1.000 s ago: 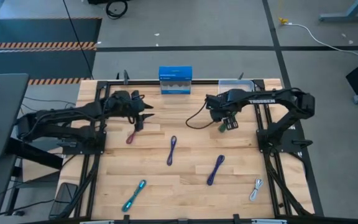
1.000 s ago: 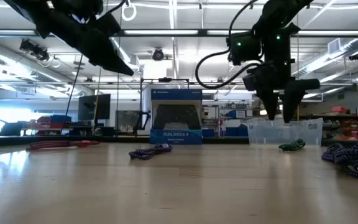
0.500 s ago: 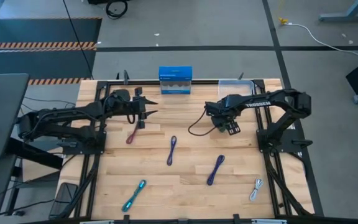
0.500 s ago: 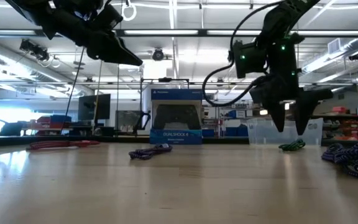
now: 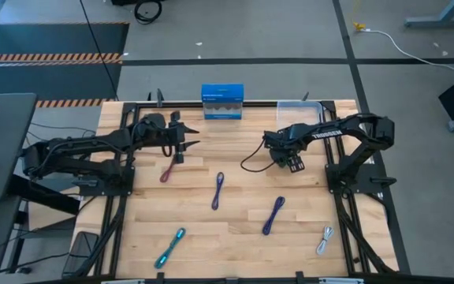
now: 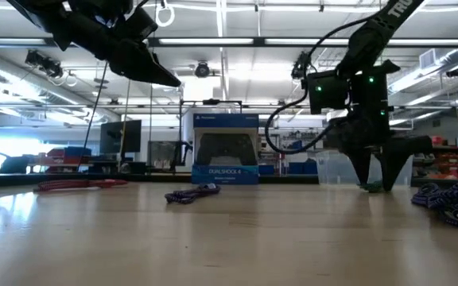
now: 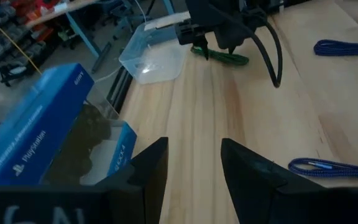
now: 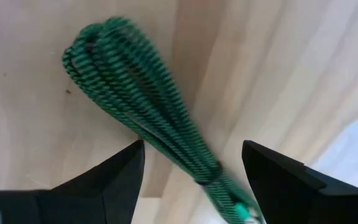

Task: Pick and place USB-C Cables
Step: Put the green charger cable into the bin

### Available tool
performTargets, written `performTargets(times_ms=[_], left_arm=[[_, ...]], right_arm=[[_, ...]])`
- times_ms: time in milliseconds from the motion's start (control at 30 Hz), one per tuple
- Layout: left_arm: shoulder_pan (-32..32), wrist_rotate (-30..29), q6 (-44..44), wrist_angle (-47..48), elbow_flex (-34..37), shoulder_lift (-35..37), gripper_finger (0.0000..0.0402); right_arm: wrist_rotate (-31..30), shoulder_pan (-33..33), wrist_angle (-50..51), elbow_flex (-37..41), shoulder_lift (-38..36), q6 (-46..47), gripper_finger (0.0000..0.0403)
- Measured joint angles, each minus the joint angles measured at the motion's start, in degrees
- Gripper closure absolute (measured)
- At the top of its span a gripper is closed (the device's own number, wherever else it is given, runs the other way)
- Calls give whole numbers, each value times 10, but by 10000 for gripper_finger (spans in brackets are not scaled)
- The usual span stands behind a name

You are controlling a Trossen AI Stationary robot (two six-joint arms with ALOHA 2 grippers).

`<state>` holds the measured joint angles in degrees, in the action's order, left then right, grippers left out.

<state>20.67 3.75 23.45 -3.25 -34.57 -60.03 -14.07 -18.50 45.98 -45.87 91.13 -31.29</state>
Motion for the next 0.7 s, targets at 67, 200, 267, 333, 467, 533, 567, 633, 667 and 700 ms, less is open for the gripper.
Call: performTargets(times_ms=[67, 200, 267, 333, 467, 533, 567, 633, 667, 700], left_arm=[[0, 0, -4, 6, 0, 0, 244], [0, 0, -16, 18, 0, 0, 244], [0, 0, -20, 18, 0, 0, 244], [0, 0, -26, 18, 0, 0, 244], [0, 0, -36, 22, 0, 0, 244], [0, 0, -37, 29, 0, 0, 244], [0, 0, -37, 32, 0, 0, 244], [0, 0, -38, 32, 0, 0, 244], [0, 0, -38, 32, 0, 0, 244], [0, 0, -38, 32, 0, 0, 244]], right_arm=[[0, 0, -8, 8, -2, -3, 136], [3, 1, -12, 12, -3, -1, 163], [4, 1, -9, 8, -1, 0, 183], [7, 1, -6, 5, 0, 0, 206], [7, 0, -13, 4, 0, 2, 252], [7, 0, -17, 4, 0, 5, 269], [7, 0, -18, 4, 0, 6, 276], [7, 0, -21, 4, 0, 7, 288], [8, 0, -21, 4, 0, 7, 294], [7, 0, -22, 3, 0, 7, 299]])
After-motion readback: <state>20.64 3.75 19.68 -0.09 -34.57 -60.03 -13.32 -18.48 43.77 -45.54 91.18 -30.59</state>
